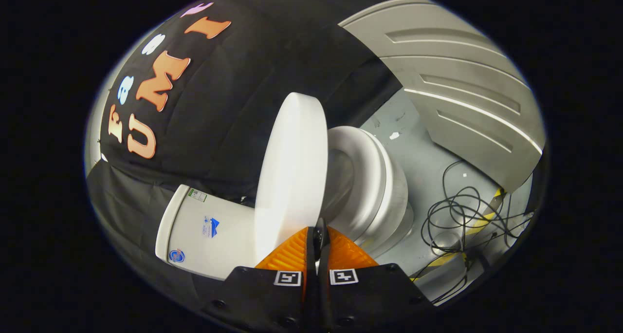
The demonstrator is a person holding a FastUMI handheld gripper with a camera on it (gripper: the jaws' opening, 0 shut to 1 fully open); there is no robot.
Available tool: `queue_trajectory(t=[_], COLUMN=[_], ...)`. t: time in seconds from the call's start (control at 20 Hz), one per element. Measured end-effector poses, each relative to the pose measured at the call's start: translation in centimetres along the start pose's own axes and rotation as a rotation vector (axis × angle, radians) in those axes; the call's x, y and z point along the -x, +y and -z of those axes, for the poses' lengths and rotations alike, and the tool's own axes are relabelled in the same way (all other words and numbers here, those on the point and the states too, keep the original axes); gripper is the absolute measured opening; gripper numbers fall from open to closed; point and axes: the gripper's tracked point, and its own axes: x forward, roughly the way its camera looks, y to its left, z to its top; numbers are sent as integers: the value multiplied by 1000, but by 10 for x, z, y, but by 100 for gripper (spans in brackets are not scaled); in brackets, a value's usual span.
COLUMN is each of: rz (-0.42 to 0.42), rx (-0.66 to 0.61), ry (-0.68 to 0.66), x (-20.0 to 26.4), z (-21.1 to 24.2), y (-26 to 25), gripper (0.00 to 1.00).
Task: Open the toilet lid.
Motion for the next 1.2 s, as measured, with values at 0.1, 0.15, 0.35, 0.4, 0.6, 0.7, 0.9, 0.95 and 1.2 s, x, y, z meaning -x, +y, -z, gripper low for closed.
queue_trajectory(t=[0.1, 0.15, 0.35, 0.4, 0.6, 0.7, 0.9, 0.95, 1.2], rz=[-5, 2, 36, 39, 63, 78, 101, 101, 137], rx=[27, 59, 215, 245, 395, 440, 499, 502, 628], ry=[-19, -23, -46, -54, -96, -115, -159, -160, -187], x=[5, 7, 16, 18, 25, 30, 36, 37, 41], z=[-5, -6, -8, -9, -11, -11, -8, -7, -3], y=[13, 20, 49, 56, 84, 98, 119, 124, 151], gripper=[8, 8, 7, 8, 8, 8, 8, 8, 8])
